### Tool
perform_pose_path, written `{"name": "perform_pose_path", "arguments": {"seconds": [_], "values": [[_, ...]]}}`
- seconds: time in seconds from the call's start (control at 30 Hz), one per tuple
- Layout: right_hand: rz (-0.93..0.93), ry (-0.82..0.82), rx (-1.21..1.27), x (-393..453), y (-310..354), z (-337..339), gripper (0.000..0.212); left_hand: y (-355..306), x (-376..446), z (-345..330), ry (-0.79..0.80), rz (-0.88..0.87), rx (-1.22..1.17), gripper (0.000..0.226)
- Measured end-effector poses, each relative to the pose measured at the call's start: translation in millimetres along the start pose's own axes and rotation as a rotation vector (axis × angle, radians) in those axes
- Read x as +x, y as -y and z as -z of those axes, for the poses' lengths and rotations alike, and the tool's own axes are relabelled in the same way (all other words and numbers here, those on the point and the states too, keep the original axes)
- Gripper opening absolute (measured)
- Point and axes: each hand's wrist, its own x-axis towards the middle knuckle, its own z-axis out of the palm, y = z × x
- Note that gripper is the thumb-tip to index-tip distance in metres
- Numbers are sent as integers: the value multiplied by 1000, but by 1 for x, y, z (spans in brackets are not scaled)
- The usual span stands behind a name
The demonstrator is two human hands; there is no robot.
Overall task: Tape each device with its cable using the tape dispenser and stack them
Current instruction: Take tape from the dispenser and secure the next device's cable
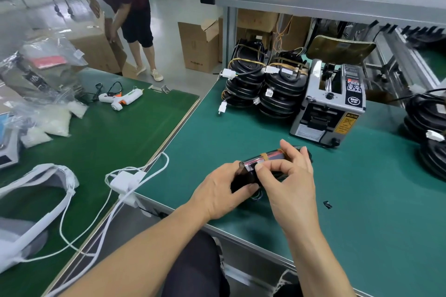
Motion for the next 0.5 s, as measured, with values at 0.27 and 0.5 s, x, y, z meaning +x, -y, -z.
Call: {"name": "perform_pose_path", "arguments": {"seconds": [0.27, 0.5], "values": [[-8, -7, 48, 2, -1, 1, 18, 1, 0, -1, -3, 3, 3, 65], [-5, -6, 44, 1, 0, 0, 17, 3, 1, -2, -2, 0, 7, 65]]}}
